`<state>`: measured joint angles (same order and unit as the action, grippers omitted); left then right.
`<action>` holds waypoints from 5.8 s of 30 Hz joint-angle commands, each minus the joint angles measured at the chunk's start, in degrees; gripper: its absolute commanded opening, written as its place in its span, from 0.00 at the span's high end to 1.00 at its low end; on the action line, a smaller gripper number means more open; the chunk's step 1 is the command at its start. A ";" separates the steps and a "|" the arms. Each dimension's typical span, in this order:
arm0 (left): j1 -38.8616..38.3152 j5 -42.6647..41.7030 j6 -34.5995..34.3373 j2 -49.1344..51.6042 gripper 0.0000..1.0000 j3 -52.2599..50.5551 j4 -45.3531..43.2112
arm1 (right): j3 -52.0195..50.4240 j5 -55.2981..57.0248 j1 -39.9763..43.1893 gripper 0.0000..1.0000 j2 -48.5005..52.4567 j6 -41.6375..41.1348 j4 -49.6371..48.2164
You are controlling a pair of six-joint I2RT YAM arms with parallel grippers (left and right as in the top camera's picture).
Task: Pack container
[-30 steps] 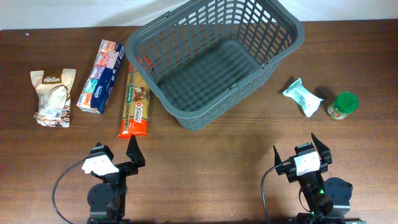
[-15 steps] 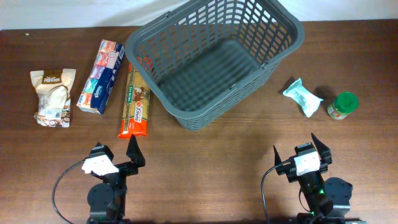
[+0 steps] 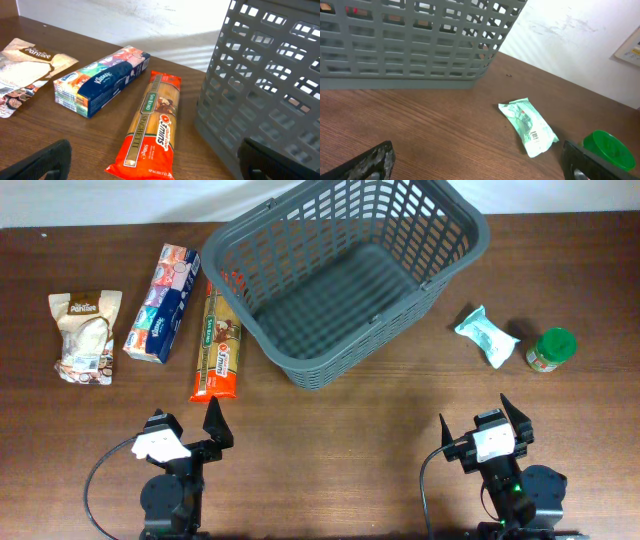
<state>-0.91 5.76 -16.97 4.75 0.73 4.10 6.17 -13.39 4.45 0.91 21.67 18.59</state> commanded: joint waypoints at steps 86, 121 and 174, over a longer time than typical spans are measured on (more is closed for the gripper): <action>-1.90 -61.11 6.84 38.21 0.01 61.90 5.64 | 120.17 -12.85 -0.28 0.01 79.93 -14.67 62.42; -32.68 -39.65 -19.06 59.56 0.98 62.64 3.26 | 138.14 -22.38 -0.26 0.96 97.18 -27.08 43.74; -51.08 18.05 -13.40 78.18 0.98 81.18 50.38 | 137.35 -0.72 -6.86 0.96 114.33 -11.08 65.59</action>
<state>-52.01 21.71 -29.80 82.83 80.75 54.26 143.57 -14.98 -1.67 114.28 9.54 84.05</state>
